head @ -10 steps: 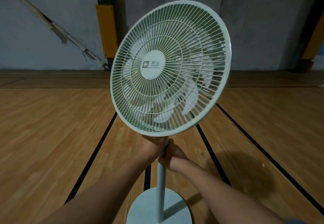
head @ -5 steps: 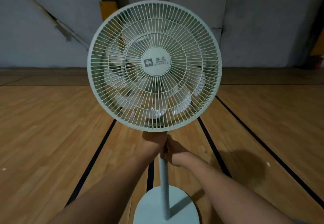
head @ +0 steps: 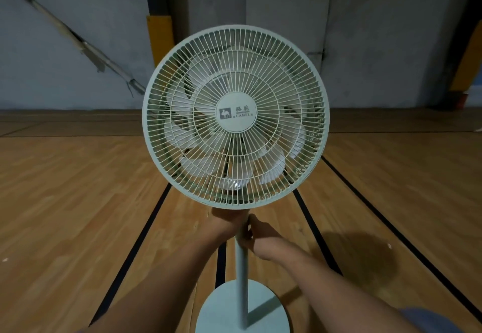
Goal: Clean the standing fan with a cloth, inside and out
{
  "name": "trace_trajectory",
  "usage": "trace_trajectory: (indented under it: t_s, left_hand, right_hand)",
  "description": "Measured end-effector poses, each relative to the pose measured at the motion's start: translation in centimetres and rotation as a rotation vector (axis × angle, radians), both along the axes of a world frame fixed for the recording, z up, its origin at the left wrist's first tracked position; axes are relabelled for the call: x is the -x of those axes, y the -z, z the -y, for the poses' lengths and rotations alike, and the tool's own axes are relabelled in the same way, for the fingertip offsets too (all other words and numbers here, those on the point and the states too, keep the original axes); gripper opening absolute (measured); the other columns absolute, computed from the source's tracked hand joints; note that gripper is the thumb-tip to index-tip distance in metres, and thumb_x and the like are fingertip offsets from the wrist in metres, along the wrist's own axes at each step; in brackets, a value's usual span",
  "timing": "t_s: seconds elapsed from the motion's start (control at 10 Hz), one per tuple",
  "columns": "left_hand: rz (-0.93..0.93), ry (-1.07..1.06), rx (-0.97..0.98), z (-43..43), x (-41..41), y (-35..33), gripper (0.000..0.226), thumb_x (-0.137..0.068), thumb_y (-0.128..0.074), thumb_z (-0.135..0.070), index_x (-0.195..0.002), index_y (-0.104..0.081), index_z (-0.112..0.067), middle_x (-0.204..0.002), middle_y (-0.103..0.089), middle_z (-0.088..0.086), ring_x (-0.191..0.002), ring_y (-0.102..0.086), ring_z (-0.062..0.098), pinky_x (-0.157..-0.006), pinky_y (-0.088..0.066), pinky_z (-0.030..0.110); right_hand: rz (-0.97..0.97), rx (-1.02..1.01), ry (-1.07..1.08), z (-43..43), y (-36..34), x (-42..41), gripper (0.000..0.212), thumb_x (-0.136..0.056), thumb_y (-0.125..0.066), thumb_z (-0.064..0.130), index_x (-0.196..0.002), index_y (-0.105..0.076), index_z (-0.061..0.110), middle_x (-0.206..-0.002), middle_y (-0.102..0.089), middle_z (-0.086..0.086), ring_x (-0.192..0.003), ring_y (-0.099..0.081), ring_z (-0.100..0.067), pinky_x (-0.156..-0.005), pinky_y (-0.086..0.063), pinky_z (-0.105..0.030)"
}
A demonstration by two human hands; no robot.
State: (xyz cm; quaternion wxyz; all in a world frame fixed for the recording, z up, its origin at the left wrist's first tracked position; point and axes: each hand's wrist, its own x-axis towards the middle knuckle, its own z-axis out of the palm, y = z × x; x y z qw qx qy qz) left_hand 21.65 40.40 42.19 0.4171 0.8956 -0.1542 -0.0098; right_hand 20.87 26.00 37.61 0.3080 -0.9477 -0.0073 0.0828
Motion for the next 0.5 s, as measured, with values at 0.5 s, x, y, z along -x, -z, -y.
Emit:
trace_trajectory:
  t_s: [0.5]
  left_hand:
    - [-0.053,0.058,-0.066,-3.4,3.2,3.5,0.059,-0.106,-0.069,-0.040,-0.158,-0.046,-0.026,-0.130,-0.063,-0.010,-0.114,-0.063,0.006,-0.085,-0.051,0.017]
  right_hand:
    - [0.038,-0.258,0.091,9.8,1.2,6.2,0.033,-0.098,-0.070,0.037,-0.129,-0.059,0.032,-0.121,-0.063,0.011,-0.105,-0.061,-0.005,-0.078,-0.051,-0.023]
